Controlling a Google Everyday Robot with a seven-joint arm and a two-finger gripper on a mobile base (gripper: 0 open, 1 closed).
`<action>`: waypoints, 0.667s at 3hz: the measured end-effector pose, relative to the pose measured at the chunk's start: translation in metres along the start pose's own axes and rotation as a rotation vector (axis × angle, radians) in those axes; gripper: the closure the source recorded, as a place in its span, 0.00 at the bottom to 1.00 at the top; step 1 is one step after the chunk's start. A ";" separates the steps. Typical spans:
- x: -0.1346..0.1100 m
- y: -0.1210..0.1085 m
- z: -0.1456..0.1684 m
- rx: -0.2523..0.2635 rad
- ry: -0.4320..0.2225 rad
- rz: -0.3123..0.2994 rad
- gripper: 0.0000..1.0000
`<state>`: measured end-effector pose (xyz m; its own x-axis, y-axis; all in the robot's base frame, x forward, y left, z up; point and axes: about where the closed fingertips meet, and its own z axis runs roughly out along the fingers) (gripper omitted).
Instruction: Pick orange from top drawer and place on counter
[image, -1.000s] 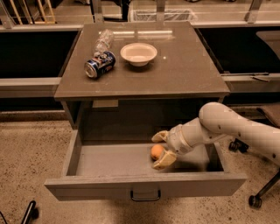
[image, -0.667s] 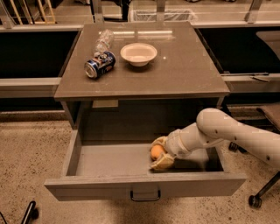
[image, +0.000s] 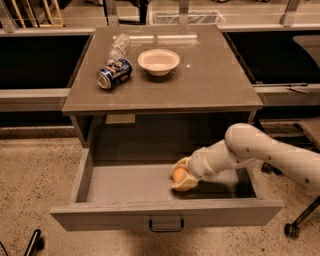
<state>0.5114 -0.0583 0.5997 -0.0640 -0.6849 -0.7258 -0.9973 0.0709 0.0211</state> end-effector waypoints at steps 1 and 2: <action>-0.032 -0.011 -0.038 0.043 -0.028 -0.084 1.00; -0.061 -0.030 -0.087 0.071 -0.069 -0.133 1.00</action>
Offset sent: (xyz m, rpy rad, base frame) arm 0.0618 -0.0536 0.1867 0.1111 -0.2333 0.0552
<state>0.5425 -0.0823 0.7032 0.0739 -0.6406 -0.7643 -0.9915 0.0350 -0.1252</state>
